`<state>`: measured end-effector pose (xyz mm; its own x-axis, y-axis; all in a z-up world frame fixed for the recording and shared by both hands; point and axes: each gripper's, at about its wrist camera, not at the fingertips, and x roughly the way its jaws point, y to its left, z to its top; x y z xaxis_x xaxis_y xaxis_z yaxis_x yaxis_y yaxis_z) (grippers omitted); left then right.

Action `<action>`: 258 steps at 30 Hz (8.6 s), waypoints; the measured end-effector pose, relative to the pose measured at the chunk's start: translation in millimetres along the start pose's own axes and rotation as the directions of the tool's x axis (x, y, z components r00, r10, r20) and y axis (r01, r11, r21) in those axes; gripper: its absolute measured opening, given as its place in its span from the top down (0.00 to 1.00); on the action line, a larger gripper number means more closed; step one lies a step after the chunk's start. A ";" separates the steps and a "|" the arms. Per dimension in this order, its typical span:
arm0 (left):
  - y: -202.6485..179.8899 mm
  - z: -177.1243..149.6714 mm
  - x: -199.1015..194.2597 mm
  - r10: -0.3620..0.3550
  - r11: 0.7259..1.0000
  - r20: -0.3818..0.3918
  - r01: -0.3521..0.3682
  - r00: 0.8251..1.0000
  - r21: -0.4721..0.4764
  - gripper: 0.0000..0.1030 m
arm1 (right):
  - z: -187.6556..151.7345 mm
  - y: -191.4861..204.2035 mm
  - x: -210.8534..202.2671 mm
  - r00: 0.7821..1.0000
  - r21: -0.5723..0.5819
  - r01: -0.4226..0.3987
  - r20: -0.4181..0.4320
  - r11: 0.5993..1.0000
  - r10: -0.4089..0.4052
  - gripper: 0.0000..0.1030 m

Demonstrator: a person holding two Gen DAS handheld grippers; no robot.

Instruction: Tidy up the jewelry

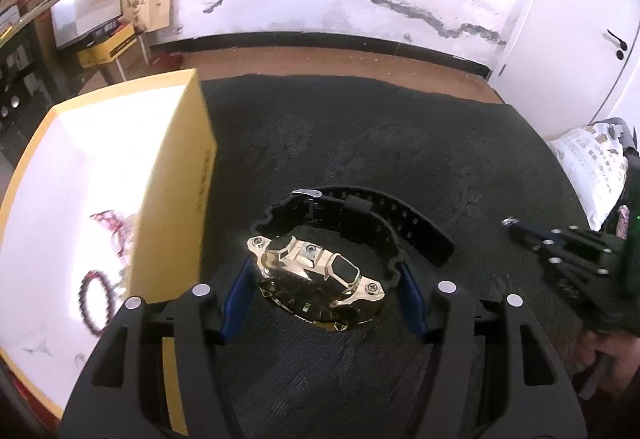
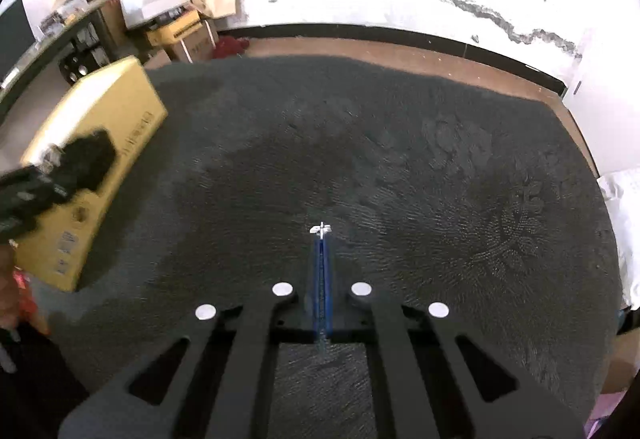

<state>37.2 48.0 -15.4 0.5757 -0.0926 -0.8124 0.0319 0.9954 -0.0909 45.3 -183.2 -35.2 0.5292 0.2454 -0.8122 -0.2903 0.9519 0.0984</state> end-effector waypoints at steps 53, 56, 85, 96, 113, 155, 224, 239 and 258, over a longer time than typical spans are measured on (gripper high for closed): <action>252.6 -53.2 -85.9 0.279 0.924 -0.011 -0.271 0.960 -0.271 0.41 | 64.0 338.4 -22.6 0.985 -0.320 -0.170 -0.054 0.932 0.161 0.98; 251.5 -54.4 -78.4 0.267 0.928 -0.019 -0.262 0.963 -0.264 0.40 | 64.4 337.1 -22.5 0.986 -0.321 -0.167 -0.054 0.932 0.158 0.98; 238.0 -37.1 -64.5 0.238 0.937 0.065 -0.211 0.969 -0.279 0.06 | 70.8 334.2 -33.9 0.991 -0.321 -0.137 -0.030 0.937 0.134 0.98; 247.6 -44.7 -77.3 0.260 0.929 0.081 -0.227 0.962 -0.292 0.06 | 87.4 347.9 20.8 0.985 -0.321 -0.159 -0.112 0.934 0.129 0.98; 251.4 -49.5 -83.4 0.208 0.934 0.089 -0.171 0.974 -0.313 0.06 | 109.1 355.7 108.8 0.979 -0.309 -0.112 -0.195 0.945 0.053 0.98; 10.7 -11.0 -94.4 0.002 1.000 0.073 -0.001 0.997 -0.015 0.06 | 10.2 21.8 -152.2 0.969 0.148 0.216 0.085 0.965 -0.230 0.06; -30.4 -12.9 -85.4 0.029 1.000 0.031 -0.029 0.999 -0.004 0.06 | -21.6 3.6 -145.8 0.973 0.145 0.204 0.079 0.968 -0.217 0.06; -31.8 -12.9 -86.5 0.029 1.000 0.030 -0.029 0.999 -0.005 0.06 | -21.1 5.7 -149.0 0.973 0.138 0.201 0.086 0.970 -0.214 0.06; -33.1 -13.0 -82.0 0.029 1.000 0.025 -0.029 0.999 -0.002 0.06 | -18.6 6.3 -148.0 0.973 0.138 0.203 0.080 0.970 -0.215 0.06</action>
<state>-21.7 22.4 46.7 0.5965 -0.0629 -0.8001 0.0131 0.9976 -0.0687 -49.6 -217.0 75.0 0.6413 0.0491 -0.7657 -0.0646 0.9979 0.0099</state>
